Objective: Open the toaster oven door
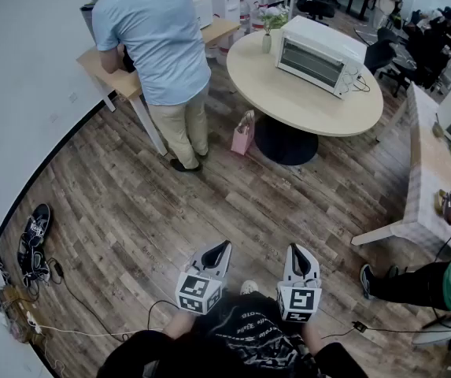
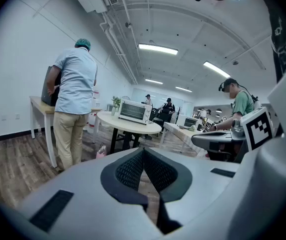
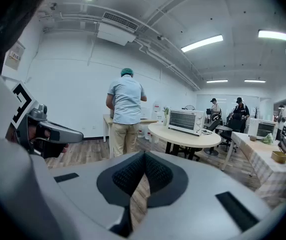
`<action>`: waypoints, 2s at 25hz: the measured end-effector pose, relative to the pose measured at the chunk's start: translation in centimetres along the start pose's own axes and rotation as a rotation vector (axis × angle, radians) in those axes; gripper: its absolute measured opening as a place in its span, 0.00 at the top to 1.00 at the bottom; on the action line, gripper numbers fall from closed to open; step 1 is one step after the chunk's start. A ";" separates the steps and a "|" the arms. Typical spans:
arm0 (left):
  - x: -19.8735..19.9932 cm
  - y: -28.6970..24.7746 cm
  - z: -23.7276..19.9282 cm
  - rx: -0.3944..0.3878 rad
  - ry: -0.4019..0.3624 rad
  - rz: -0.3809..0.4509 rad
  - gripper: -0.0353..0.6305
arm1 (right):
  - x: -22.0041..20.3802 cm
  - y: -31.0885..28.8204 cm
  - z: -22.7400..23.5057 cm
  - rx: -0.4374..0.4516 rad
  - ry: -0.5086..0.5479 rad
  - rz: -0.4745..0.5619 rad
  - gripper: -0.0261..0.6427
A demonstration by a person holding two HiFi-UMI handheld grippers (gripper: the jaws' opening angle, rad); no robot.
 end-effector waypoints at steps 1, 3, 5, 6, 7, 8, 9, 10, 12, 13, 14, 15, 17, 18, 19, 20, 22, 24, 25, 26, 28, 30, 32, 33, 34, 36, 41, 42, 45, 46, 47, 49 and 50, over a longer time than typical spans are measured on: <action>0.1 -0.2 0.3 -0.003 -0.001 -0.002 0.92 | 0.0 0.1 0.3 -0.001 -0.003 -0.002 0.95; 0.3 -0.5 0.9 -0.007 -0.004 -0.005 0.92 | 0.0 0.3 0.9 -0.004 -0.008 -0.004 0.95; 0.4 -1.1 1.7 -0.011 -0.008 -0.006 0.92 | 0.0 0.3 1.7 -0.007 -0.012 -0.001 0.95; 0.5 -1.4 2.1 -0.015 -0.010 -0.007 0.92 | 0.0 0.3 2.1 -0.008 -0.014 0.002 0.95; 0.4 -1.8 2.5 -0.019 -0.013 -0.009 0.92 | 0.0 0.3 2.5 -0.008 -0.018 0.005 0.95; 0.4 -2.2 3.0 -0.022 -0.017 -0.011 0.92 | -0.1 0.3 2.9 -0.003 -0.021 0.007 0.95; 0.4 -2.6 3.4 -0.025 -0.021 -0.013 0.92 | -0.3 0.3 3.2 0.005 -0.024 0.008 0.95; 0.3 -2.9 3.9 -0.028 -0.027 -0.015 0.92 | -0.4 0.3 3.5 0.014 -0.026 0.010 0.95; 0.0 -3.6 4.6 -0.033 -0.035 -0.020 0.92 | -0.7 0.3 4.1 0.028 -0.031 0.015 0.95; -0.2 -3.9 5.0 -0.035 -0.037 -0.022 0.92 | -0.9 0.3 4.5 0.033 -0.033 0.017 0.95; -0.4 -4.1 5.4 -0.037 -0.039 -0.023 0.92 | -1.0 0.3 4.8 0.036 -0.034 0.020 0.95; -0.5 -4.4 5.7 -0.038 -0.041 -0.023 0.92 | -1.1 0.3 5.1 0.038 -0.035 0.023 0.95; -0.5 -4.8 6.0 -0.036 -0.041 -0.026 0.92 | -0.7 0.2 5.6 0.037 -0.045 0.034 0.95; -0.5 -5.0 6.0 -0.035 -0.038 -0.029 0.92 | -0.6 0.2 5.7 0.038 -0.051 0.039 0.95; -0.5 -5.2 6.0 -0.036 -0.034 -0.031 0.92 | -0.6 0.2 5.8 0.042 -0.055 0.043 0.95; -0.5 -5.5 6.0 -0.039 -0.030 -0.033 0.92 | -0.8 0.2 5.7 0.050 -0.057 0.046 0.95; -0.6 -6.3 6.1 -0.053 -0.026 -0.035 0.92 | -1.2 0.1 5.8 0.060 -0.060 0.047 0.95; -0.6 -7.5 5.8 -0.066 -0.024 -0.038 0.92 | -1.1 -0.6 6.1 0.060 -0.066 0.045 0.95; -0.6 -8.2 5.5 -0.069 -0.022 -0.041 0.92 | -0.9 -1.1 6.2 0.060 -0.071 0.043 0.95; -0.6 -8.9 5.1 -0.072 -0.022 -0.044 0.92 | -0.8 -1.6 6.2 0.062 -0.077 0.040 0.95; -0.3 -10.8 4.1 -0.083 -0.019 -0.047 0.92 | -0.7 -3.0 6.4 0.063 -0.089 0.020 0.95; 0.2 -12.8 2.9 -0.097 -0.015 -0.051 0.92 | -1.0 -4.8 6.8 0.067 -0.095 -0.009 0.95; 1.2 -14.9 1.4 -0.110 -0.017 -0.055 0.92 | -0.8 -7.0 7.3 0.069 -0.100 -0.029 0.95; 1.8 -16.0 0.5 -0.116 -0.018 -0.055 0.92 | -0.4 -8.3 7.6 0.065 -0.100 -0.033 0.95; 2.6 -17.2 -0.5 -0.123 -0.019 -0.054 0.92 | 0.2 -9.7 7.8 0.057 -0.098 -0.033 0.95; 4.3 -19.3 -2.6 -0.138 -0.021 -0.053 0.92 | 1.7 -12.5 8.3 0.037 -0.094 -0.030 0.95; 8.3 -25.1 -8.1 -0.178 -0.023 -0.062 0.92 | 4.7 -19.7 9.6 -0.029 -0.105 -0.028 0.95; 9.1 -26.2 -9.2 -0.190 -0.019 -0.060 0.92 | 5.3 -21.1 9.8 -0.039 -0.112 -0.028 0.95; 11.2 -29.0 -12.2 -0.222 -0.022 -0.066 0.92 | 6.5 -25.2 9.6 -0.061 -0.128 -0.039 0.95; 11.6 -29.7 -13.1 -0.232 -0.030 -0.071 0.92 | 6.9 -26.5 9.5 -0.066 -0.133 -0.042 0.95; 12.1 -30.4 -14.0 -0.241 -0.039 -0.075 0.92 | 7.3 -27.8 9.4 -0.070 -0.138 -0.041 0.95; 13.1 -31.7 -15.9 -0.257 -0.047 -0.078 0.92 | 8.4 -30.3 9.0 -0.078 -0.143 -0.029 0.95; 13.5 -32.3 -16.9 -0.263 -0.045 -0.079 0.92 | 8.9 -31.5 8.8 -0.082 -0.147 -0.020 0.95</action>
Point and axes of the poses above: the fingertips, and each gripper's own axes: y backward along the fingers, z to its right, x out of its top, the point moved 1 cm from there along y, backward along the fingers, and after that the axes turned 6 degrees about -x, right-handed, at the moved point
